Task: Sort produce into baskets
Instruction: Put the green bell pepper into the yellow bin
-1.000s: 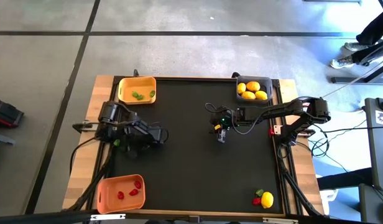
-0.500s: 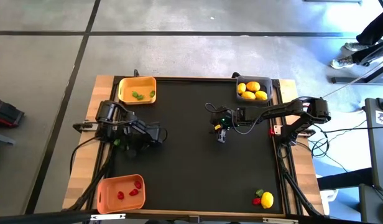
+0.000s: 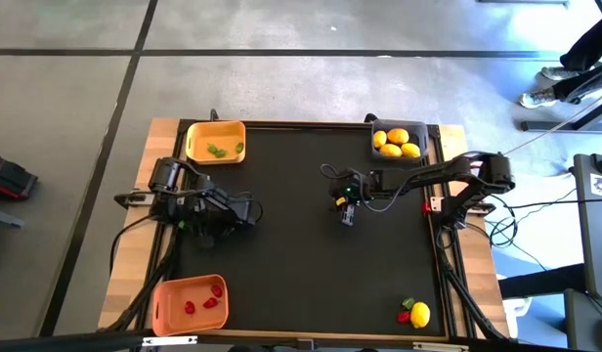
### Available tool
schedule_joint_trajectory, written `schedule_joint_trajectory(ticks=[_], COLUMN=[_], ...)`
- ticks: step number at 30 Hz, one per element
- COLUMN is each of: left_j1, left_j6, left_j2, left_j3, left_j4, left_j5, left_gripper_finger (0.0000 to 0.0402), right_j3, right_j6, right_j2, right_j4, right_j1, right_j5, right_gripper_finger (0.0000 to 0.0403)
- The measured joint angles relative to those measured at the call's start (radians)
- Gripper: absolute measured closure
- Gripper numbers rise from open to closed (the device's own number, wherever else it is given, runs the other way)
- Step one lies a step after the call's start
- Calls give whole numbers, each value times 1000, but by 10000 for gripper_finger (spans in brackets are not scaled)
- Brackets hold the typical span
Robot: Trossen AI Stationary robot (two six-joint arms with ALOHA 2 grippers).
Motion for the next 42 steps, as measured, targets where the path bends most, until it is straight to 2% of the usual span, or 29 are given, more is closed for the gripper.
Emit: schedule_joint_trajectory(ticks=[13, 22, 30, 42], left_j1=[-3, -2, 4, 143], left_j6=[-16, -46, -54, -86], left_j2=[-119, -251, -413, -661], left_j3=[31, 97, 162, 176], left_j4=[0, -100, -112, -67], left_j5=[-5, -97, -115, -208], left_gripper_finger=[358, 357, 357, 357], right_j3=[0, 0, 0, 0], right_j6=[0, 0, 0, 0], right_j2=[4, 4, 4, 4], right_j4=[-3, 0, 8, 14], right_j1=[0, 0, 0, 0], right_j5=[0, 0, 0, 0], right_gripper_finger=[228, 228, 228, 228])
